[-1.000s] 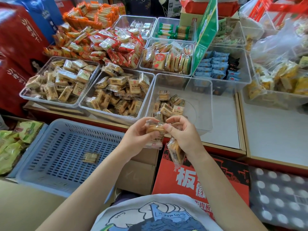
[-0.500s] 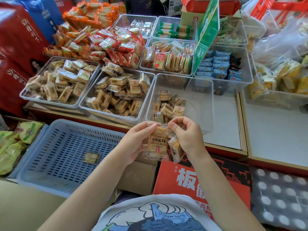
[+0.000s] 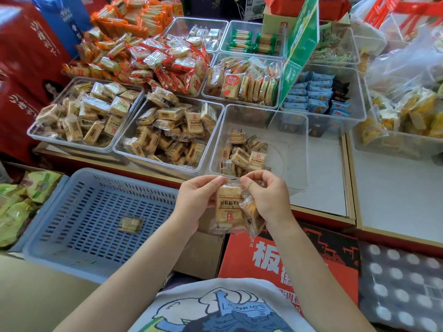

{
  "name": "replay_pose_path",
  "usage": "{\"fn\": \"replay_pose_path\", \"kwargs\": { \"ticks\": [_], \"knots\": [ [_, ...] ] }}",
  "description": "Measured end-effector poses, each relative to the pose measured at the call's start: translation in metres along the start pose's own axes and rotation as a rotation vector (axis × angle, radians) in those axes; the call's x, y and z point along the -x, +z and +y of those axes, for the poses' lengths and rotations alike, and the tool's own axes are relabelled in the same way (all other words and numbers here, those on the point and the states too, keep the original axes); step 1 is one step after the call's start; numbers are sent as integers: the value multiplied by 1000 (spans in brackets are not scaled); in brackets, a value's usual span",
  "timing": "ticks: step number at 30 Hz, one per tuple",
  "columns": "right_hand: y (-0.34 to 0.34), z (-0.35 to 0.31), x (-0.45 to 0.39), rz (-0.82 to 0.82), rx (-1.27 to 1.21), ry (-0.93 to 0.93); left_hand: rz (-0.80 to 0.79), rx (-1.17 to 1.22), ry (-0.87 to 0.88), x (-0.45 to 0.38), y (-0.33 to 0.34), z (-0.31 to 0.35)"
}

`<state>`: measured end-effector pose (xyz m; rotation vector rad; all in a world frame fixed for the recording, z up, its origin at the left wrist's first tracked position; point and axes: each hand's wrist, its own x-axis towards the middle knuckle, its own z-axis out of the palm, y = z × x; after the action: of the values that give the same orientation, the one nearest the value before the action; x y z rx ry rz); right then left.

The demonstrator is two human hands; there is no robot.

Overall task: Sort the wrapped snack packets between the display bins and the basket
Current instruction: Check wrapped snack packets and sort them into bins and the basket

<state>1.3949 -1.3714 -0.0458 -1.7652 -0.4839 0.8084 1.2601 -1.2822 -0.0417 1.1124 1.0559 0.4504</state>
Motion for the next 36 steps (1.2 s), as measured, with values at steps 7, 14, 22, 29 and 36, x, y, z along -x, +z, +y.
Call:
{"fn": "replay_pose_path", "kwargs": {
  "ticks": [7,14,22,29,36],
  "knots": [
    [-3,2,-8,81,-69,92,-440,-72,-132,2,-4,1],
    [-1,3,-17,90,-124,188,-301,-165,-43,-7,-2,-8],
    [20,-7,-21,53,-224,249,-246,-287,119,-16,7,-12],
    [12,-4,-27,-176,-171,177,-97,-144,-24,-27,8,2],
    [16,9,-43,-337,-212,253,-82,-81,-34,-58,16,7]
  ]
}}
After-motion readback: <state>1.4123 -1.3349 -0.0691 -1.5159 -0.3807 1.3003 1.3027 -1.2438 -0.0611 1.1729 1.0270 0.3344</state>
